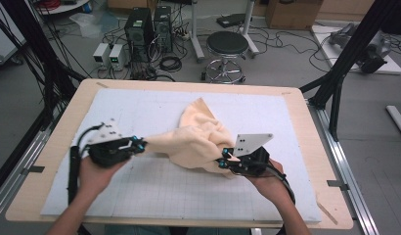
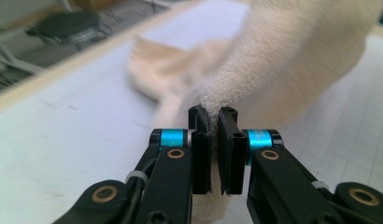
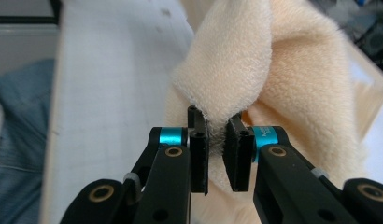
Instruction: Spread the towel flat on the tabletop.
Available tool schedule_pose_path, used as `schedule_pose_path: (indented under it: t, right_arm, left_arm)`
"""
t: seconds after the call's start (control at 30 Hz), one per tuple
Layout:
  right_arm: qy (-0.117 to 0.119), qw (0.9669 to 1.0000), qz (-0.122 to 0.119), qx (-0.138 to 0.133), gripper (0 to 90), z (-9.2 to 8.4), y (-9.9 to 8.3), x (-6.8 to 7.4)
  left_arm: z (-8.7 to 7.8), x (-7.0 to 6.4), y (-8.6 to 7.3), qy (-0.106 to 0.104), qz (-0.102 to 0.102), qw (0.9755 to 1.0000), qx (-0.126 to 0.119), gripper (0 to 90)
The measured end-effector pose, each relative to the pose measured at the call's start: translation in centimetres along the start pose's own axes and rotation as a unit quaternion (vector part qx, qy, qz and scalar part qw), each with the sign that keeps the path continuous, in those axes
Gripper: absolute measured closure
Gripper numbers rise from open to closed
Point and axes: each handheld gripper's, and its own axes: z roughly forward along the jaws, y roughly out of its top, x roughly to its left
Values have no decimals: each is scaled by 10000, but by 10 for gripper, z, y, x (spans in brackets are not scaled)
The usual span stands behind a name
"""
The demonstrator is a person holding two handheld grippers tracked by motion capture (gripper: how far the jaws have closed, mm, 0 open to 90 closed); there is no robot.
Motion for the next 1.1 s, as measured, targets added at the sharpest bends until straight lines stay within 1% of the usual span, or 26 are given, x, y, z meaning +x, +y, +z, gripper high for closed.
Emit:
schedule_pose_path:
  t: [0.07, 0.1, 0.13, 0.17, 0.2, 0.23, 0.27, 0.3, 0.33, 0.37, 0.4, 0.47, 0.5, 0.57, 0.6, 0.63, 0.7, 0.73, 0.8, 0.9, 0.93, 0.97, 1.0, 1.03, 1.07, 1.1]
  right_arm:
    - [23, 10000, -43, -72, 816, -8, 13, 4]
    - [31, 9999, -69, -98, 816, -10, 18, 5]
    - [-53, 9998, -136, -102, 816, -11, 25, 3]
    - [-53, 9998, -136, -102, 816, -11, 25, 3]
    - [-49, 9999, -68, -112, 816, -8, 26, -1]
    - [-57, 9999, -8, -95, 816, -3, 26, -6]
    - [-136, 9999, 56, -40, 816, 3, 24, -12]
    - [-208, 9996, 173, 30, 816, 10, 22, -20]
    - [-286, 9990, 327, 74, 816, 18, 18, -30]
    - [-434, 9979, 450, 149, 816, 25, 13, -40]
    - [-523, 9962, 660, 210, 814, 33, 8, -52]
    - [-655, 9926, 958, 357, 801, 44, -5, -73]
    - [-664, 9902, 1171, 383, 774, 49, -12, -83]
    - [-697, 9866, 1428, 361, 718, 56, -24, -98]
    - [-686, 9855, 1522, 285, 699, 55, -27, -101]
    - [-654, 9850, 1587, 182, 680, 53, -29, -102]
    - [-678, 9856, 1550, 29, 659, 45, -29, -99]
    - [-663, 9866, 1492, -11, 651, 41, -28, -95]
    - [-714, 9889, 1302, -56, 637, 30, -28, -83]
    - [-693, 9905, 1188, -72, 605, 13, -36, -63]
    - [-673, 9910, 1153, -52, 591, 10, -40, -58]
    - [-550, 9923, 1109, -21, 578, 7, -45, -52]
    - [-392, 9943, 996, -8, 577, 6, -54, -41]
    - [-392, 9943, 996, -8, 577, 6, -54, -41]
    - [-332, 9952, 914, 89, 571, 7, -59, -35]
    - [-252, 9955, 863, 311, 561, 13, -70, -27]
  left_arm:
    - [-13, 6, 12, 125, 78, 9999, -75, 846]
    - [-15, 10, 16, 207, 150, 9997, -40, 845]
    - [-14, 14, 20, 241, 114, 9996, -61, 845]
    - [-10, 19, 22, 278, 86, 9996, -50, 845]
    - [-3, 25, 24, 372, 81, 9993, 4, 845]
    - [7, 31, 24, 466, 80, 9988, 145, 845]
    - [20, 38, 23, 564, 12, 9981, 258, 843]
    - [34, 46, 22, 595, -113, 9974, 388, 839]
    - [48, 54, 19, 566, -280, 9969, 474, 823]
    - [61, 61, 15, 578, -457, 9958, 543, 775]
    - [70, 67, 12, 614, -636, 9944, 577, 701]
    - [81, 72, 7, 527, -786, 9936, 615, 622]
    - [83, 72, 6, 505, -751, 9939, 625, 586]
    - [83, 63, 4, 395, -657, 9955, 548, 524]
    - [81, 58, 3, 336, -573, 9965, 514, 509]
    - [80, 52, 2, 266, -489, 9973, 481, 497]
    - [78, 39, -3, 72, -416, 9983, 398, 482]
    - [78, 33, -6, 10, -366, 9985, 406, 473]
    - [80, 15, -16, -235, -297, 9986, 362, 471]
    - [86, -9, -31, -532, -197, 9978, 345, 481]
    - [91, -18, -37, -689, -129, 9966, 441, 486]
    - [95, -23, -40, -790, -76, 9954, 534, 489]
    - [101, -28, -44, -876, -43, 9941, 643, 493]
    - [106, -31, -47, -913, 13, 9930, 750, 493]
    - [113, -34, -51, -917, 56, 9922, 847, 484]
    - [117, -34, -52, -912, 82, 9917, 904, 482]
